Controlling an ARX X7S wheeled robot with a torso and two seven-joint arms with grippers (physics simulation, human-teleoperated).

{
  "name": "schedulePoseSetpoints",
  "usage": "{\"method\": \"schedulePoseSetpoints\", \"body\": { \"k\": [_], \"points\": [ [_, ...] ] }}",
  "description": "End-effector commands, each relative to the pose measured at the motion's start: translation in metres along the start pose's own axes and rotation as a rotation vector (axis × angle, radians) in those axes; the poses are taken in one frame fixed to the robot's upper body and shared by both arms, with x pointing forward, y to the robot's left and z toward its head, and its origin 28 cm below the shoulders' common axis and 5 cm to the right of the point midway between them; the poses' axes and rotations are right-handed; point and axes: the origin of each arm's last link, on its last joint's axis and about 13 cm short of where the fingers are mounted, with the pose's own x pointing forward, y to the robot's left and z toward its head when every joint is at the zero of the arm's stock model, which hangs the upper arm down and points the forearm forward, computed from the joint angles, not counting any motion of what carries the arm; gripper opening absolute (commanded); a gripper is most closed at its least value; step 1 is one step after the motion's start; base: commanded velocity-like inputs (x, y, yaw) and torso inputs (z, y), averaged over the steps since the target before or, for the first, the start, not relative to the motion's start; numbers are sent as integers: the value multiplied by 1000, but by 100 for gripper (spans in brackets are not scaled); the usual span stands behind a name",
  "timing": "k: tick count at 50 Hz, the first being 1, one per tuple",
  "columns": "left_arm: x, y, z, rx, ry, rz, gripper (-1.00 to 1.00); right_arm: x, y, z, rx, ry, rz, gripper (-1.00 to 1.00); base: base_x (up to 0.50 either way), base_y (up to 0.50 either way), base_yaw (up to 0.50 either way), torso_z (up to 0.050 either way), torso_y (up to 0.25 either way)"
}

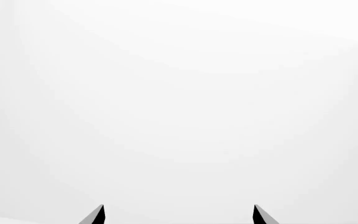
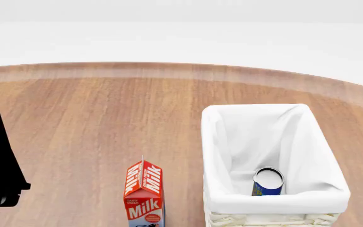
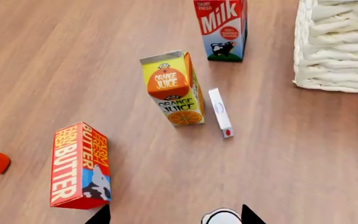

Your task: Pick up the alphabet soup and the tomato sauce, and put them in the basket.

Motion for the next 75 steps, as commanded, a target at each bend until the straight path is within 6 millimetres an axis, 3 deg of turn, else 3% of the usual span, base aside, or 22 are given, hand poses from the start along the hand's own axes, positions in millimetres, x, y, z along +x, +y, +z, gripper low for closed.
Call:
{"method": "schedulePoseSetpoints", "body": {
  "k": [1,18,26,75],
  "points": [
    [0,0,0,0,0,-2,100,-2,5,-11,25,40,-8,100,0,0,0,0,0],
    [0,0,-1,-4,1,-4,100,1,-1,-12,32,33,-27,100,0,0,0,0,0],
    [0,-1,-1,-6,0,-4,100,13,-14,-20,83,45,-55,100,0,0,0,0,0],
    [-1,1,-3,-1,7,-2,100,60,-41,-47,196,84,-39,100,0,0,0,0,0]
  ]
}}
